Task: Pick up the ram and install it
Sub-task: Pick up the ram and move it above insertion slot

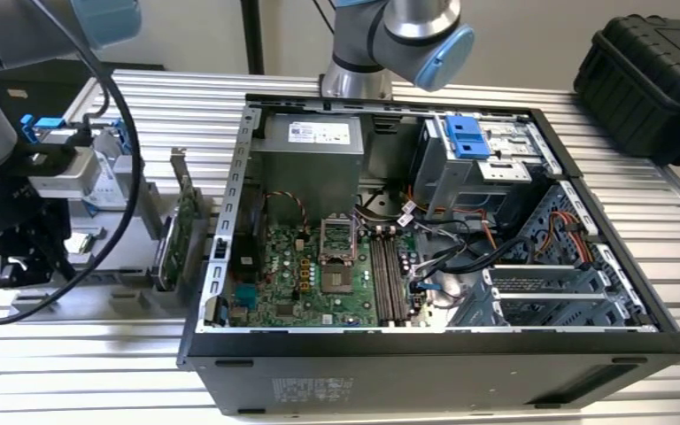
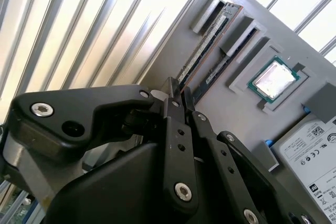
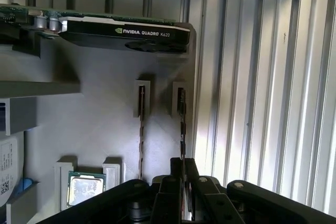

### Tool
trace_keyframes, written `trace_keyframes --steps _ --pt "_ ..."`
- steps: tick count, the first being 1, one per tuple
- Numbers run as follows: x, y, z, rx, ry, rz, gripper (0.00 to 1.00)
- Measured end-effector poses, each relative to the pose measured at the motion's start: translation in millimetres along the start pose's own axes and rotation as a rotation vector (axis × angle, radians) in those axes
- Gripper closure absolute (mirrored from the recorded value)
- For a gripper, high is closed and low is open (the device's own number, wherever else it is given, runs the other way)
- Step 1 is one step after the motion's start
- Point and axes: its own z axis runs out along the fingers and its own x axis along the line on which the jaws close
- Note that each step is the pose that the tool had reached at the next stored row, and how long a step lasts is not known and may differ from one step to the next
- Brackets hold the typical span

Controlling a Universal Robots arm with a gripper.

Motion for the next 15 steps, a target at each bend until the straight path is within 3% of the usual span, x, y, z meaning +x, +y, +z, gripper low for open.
trace_keyframes --steps 15 --pt "-0.4 0.0 -7.9 0.0000 0.0000 0.000 1.00"
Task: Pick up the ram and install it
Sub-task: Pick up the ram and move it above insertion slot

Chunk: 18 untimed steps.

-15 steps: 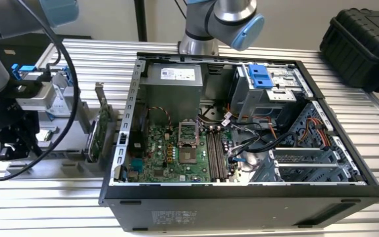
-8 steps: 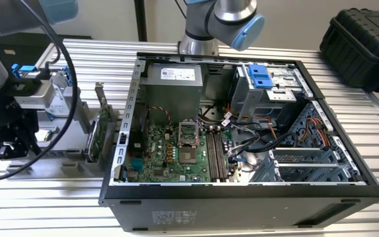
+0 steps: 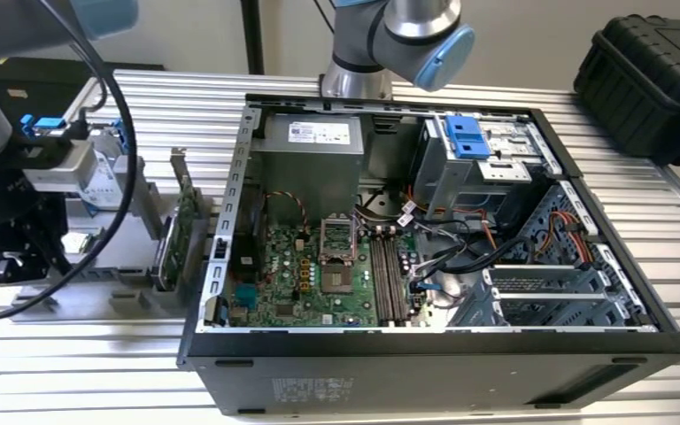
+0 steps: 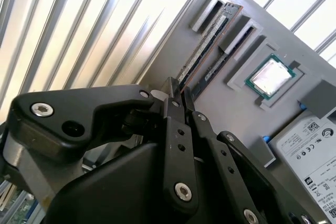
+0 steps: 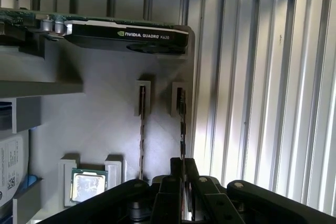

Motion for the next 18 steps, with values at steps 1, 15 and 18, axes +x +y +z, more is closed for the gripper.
trace_keyframes --steps 1,15,18 --pt "0.0 0.0 -0.4 0.0000 0.0000 0.000 1.00" --pt "-0.3 0.0 -5.6 -0.0001 0.0001 0.000 1.00" --pt "-0.3 0.0 -6.5 0.0000 0.0000 0.000 1.00"
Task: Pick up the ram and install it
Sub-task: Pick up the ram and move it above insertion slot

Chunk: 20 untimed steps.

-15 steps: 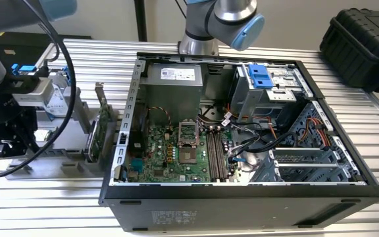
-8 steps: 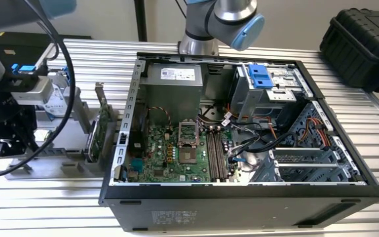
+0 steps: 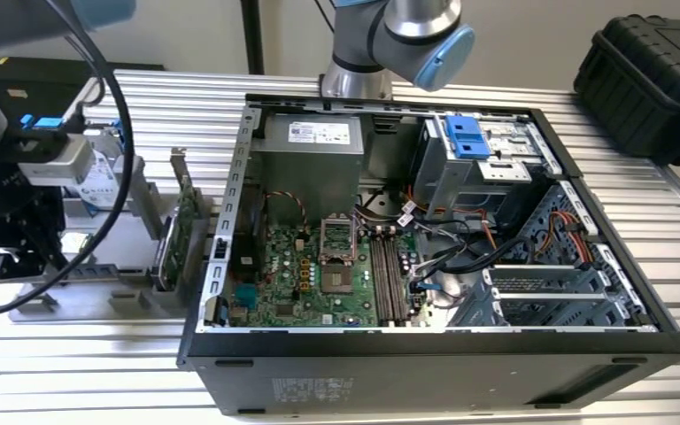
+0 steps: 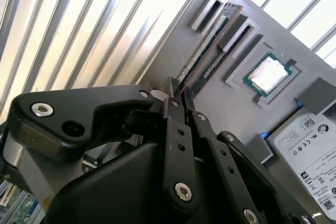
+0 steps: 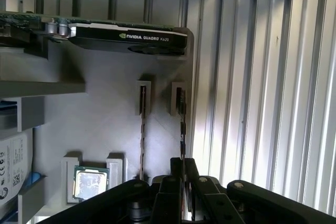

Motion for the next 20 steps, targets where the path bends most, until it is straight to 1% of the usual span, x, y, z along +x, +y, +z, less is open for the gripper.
trace_keyframes --steps 20 --pt "-0.3 0.0 -5.4 0.0000 0.0000 0.000 1.00"
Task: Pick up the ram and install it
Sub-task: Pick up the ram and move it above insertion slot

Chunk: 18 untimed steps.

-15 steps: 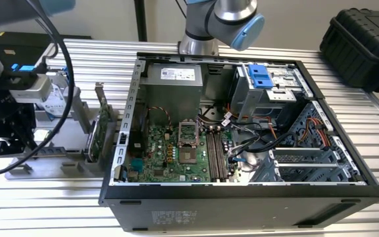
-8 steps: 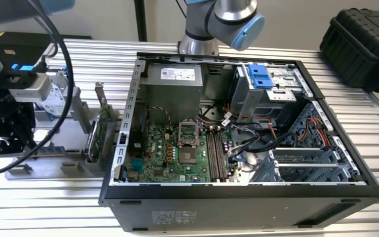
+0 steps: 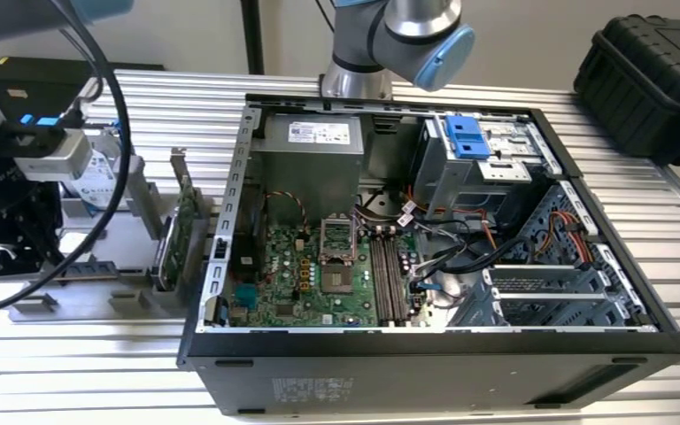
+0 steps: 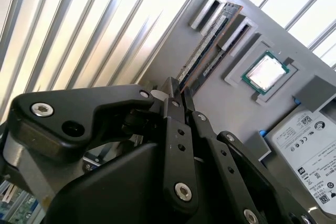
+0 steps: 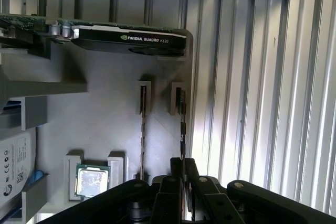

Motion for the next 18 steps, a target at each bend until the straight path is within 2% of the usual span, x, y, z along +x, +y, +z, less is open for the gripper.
trace_keyframes --steps 18 --pt "-0.5 0.0 -9.1 0.0001 -0.0001 0.000 1.00"
